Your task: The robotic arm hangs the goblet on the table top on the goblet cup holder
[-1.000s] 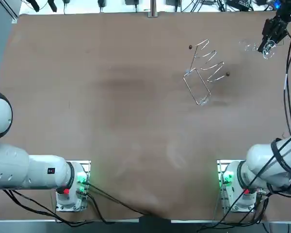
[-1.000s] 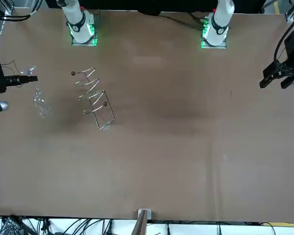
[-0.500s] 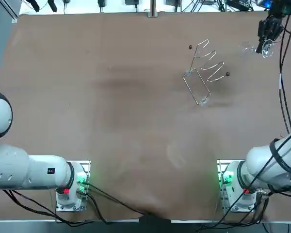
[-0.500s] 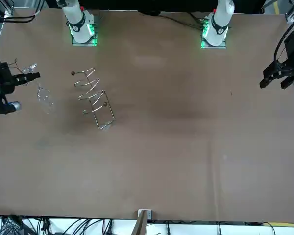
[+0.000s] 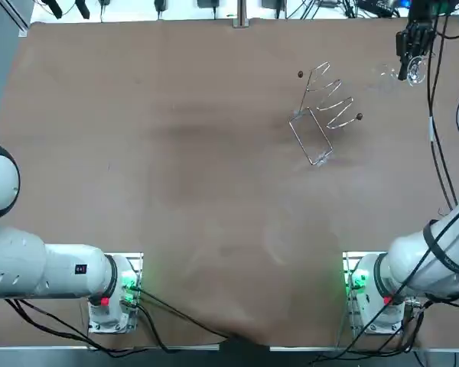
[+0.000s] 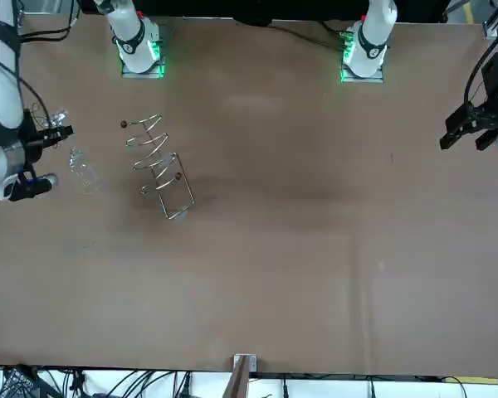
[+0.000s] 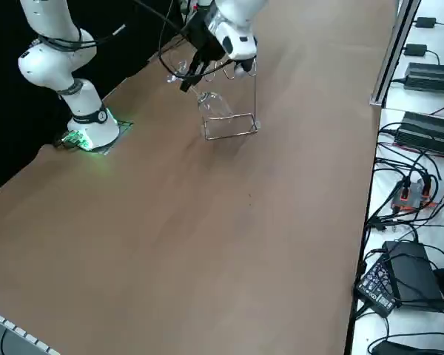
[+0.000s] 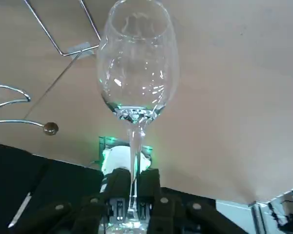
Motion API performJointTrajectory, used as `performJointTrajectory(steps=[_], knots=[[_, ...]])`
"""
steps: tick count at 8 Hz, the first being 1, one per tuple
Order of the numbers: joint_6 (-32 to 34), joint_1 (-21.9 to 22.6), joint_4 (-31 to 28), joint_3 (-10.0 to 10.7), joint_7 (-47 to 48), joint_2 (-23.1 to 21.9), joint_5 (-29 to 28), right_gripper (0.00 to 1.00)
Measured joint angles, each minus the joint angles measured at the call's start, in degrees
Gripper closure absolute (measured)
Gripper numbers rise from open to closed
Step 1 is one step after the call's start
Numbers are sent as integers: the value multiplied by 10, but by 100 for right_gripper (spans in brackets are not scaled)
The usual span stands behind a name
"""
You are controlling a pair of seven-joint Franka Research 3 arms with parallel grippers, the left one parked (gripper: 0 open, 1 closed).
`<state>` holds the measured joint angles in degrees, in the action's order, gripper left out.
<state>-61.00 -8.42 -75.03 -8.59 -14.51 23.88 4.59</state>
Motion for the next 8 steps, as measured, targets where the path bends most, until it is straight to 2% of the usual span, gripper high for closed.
performJointTrajectory(steps=[3, 6, 8], knots=[[3, 22, 34, 0, -2, 8, 19, 88], [17, 50, 71, 0, 16, 36, 33, 88], [28, 76, 84, 0, 18, 55, 66, 88]])
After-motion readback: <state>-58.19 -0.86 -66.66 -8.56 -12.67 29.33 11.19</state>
